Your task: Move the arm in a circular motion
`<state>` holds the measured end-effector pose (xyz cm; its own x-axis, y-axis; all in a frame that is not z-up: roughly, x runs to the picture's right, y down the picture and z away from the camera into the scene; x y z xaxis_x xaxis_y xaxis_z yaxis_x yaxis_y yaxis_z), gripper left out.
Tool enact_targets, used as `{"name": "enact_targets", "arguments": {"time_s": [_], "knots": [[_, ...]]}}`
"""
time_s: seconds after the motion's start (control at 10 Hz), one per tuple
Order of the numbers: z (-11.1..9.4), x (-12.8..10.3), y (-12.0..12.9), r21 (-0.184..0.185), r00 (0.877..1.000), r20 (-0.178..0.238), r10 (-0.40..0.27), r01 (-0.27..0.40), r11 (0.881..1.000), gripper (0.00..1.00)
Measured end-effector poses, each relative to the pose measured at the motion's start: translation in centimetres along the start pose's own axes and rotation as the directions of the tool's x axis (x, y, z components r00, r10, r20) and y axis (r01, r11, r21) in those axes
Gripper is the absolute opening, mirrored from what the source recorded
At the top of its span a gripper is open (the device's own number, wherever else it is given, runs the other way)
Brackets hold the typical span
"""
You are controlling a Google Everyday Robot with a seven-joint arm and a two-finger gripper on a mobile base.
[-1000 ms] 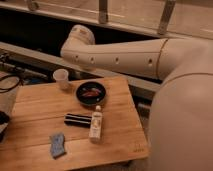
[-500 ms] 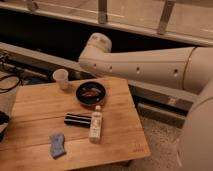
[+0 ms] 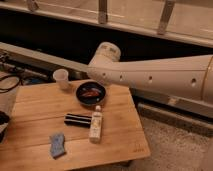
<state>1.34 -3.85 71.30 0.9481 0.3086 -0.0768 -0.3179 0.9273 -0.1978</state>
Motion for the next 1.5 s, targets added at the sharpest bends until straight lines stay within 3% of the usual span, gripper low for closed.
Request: {"name": "enact_targets", "arguments": {"time_s": [0.1, 0.2, 0.4, 0.5, 0.6, 0.8, 1.2, 1.5], "knots": [[1.8, 0.5, -0.5, -0.072, 0.999, 0.017, 0.034, -0.033, 0.997, 0.0], [4.4, 1.2, -0.7, -0.154, 0.997, 0.029, 0.071, -0.066, 0.986, 0.0], [8.4, 1.4, -0.4, -0.268, 0.992, 0.052, 0.115, -0.097, 0.958, 0.0], [10.7, 1.1, -0.3, -0.335, 0.987, 0.075, 0.145, -0.113, 0.935, 0.0], [11.8, 1.1, -0.1, -0.356, 0.983, 0.086, 0.164, -0.123, 0.926, 0.0], [12.4, 1.0, 0.9, -0.321, 0.989, 0.078, 0.123, -0.092, 0.943, 0.0], [9.0, -1.6, 6.3, -0.328, 0.995, 0.08, 0.054, -0.025, 0.944, 0.0], [8.4, -4.7, 7.9, -0.314, 0.995, 0.083, -0.055, 0.079, 0.946, 0.0]]}}
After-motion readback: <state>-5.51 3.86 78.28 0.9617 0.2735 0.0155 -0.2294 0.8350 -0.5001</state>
